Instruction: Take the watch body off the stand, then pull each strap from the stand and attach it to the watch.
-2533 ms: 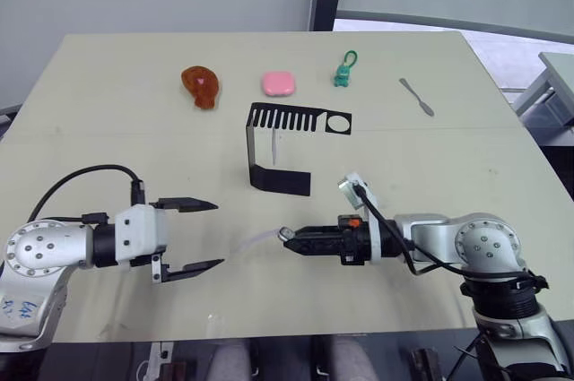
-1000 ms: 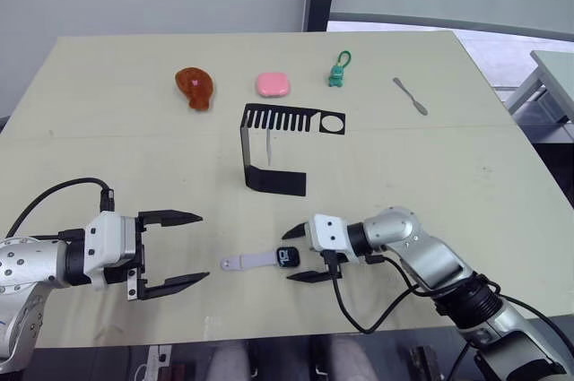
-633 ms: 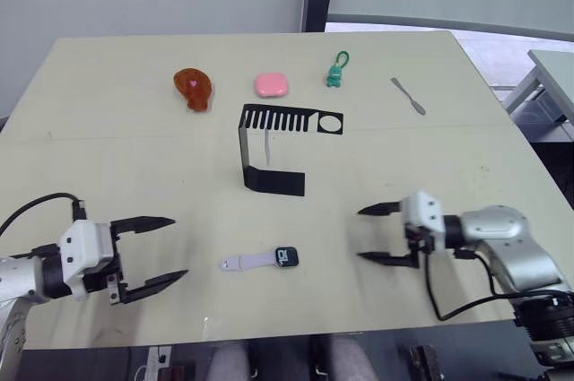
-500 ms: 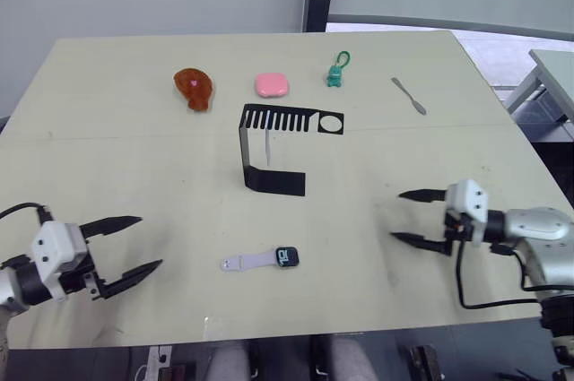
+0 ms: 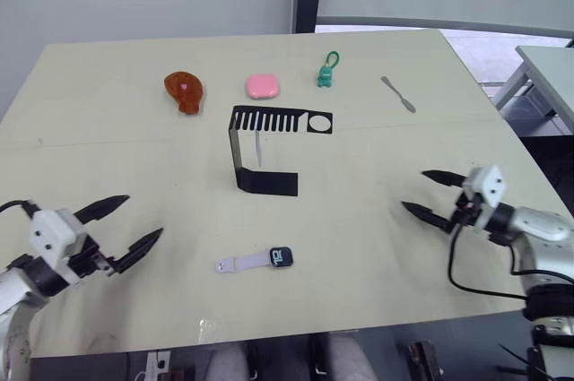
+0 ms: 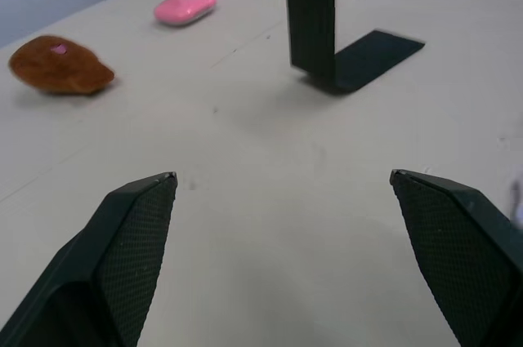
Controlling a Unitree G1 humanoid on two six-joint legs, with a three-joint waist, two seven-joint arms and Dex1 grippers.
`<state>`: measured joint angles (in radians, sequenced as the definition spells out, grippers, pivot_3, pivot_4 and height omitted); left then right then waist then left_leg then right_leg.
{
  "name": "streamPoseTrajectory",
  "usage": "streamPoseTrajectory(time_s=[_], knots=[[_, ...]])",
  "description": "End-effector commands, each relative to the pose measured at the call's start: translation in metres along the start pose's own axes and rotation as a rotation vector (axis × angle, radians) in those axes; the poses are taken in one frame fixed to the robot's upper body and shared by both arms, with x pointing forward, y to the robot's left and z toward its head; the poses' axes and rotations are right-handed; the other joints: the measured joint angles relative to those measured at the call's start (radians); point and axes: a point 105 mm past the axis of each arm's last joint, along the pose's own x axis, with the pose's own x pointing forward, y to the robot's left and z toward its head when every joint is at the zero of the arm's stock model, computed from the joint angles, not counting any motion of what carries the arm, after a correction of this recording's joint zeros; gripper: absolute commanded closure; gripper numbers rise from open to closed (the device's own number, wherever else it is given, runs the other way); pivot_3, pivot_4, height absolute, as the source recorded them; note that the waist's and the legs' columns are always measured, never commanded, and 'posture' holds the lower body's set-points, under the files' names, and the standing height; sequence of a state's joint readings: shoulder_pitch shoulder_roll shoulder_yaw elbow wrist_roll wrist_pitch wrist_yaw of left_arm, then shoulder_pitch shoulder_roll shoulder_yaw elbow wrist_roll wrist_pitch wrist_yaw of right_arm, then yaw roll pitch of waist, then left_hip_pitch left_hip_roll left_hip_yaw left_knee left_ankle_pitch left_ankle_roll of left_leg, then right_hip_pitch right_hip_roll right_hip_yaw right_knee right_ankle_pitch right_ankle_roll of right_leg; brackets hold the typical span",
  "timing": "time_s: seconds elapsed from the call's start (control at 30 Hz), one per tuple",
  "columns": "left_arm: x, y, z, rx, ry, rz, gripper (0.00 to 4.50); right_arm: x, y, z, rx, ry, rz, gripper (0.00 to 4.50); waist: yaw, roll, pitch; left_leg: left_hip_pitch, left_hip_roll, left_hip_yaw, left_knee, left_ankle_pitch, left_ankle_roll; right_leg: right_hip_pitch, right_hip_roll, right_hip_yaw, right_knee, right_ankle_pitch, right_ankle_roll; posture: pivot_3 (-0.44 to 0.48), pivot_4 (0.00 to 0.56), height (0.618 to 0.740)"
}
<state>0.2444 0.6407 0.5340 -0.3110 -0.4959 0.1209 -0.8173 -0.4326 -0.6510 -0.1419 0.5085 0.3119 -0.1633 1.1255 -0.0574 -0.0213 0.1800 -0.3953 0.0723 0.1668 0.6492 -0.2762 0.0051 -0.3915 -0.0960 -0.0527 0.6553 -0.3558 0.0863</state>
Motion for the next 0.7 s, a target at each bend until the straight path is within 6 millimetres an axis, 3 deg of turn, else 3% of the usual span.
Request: streamPoseTrajectory(time_s=[0.03,0.2,0.3,0.53,0.7], knots=[[0.016,-0.014,0.026,-0.056,-0.106,0.032,0.00,0.037,0.004,0.023,0.011,-0.084,0.012,0.09,0.001,0.000,0.000,0.000,0.000,0.000,0.000,0.000,0.000,0.000,0.000,0.000,0.001,0.000,0.000,0.000,0.150,0.740],[0.035,-0.030,0.044,-0.126,-0.188,0.098,0.00,0.084,0.017,0.033,0.067,-0.146,0.039,0.09,0.006,0.000,0.000,0.000,-0.001,0.000,0.001,0.000,0.000,0.000,-0.001,0.001,0.002,0.000,0.000,0.000,0.150,0.740],[0.043,-0.050,0.049,-0.150,-0.201,0.115,0.00,0.105,0.030,0.036,0.108,-0.166,0.086,0.94,0.008,0.000,0.000,0.000,-0.001,0.000,0.001,0.000,0.000,0.000,-0.001,0.001,0.003,0.000,0.000,0.000,0.150,0.740],[0.062,-0.077,0.054,-0.178,-0.204,0.128,0.00,0.138,0.065,0.041,0.081,-0.155,0.246,4.33,0.004,0.000,0.000,0.000,-0.001,0.001,0.001,0.000,0.000,0.000,0.000,0.002,0.003,0.000,0.000,0.000,0.150,0.740],[0.076,-0.087,0.055,-0.156,-0.194,0.111,0.00,0.154,0.076,0.046,0.092,-0.164,0.271,4.43,0.004,0.000,0.000,0.001,-0.001,0.001,0.001,0.000,0.000,0.000,0.001,0.003,0.003,0.000,-0.001,0.000,0.150,0.740]])
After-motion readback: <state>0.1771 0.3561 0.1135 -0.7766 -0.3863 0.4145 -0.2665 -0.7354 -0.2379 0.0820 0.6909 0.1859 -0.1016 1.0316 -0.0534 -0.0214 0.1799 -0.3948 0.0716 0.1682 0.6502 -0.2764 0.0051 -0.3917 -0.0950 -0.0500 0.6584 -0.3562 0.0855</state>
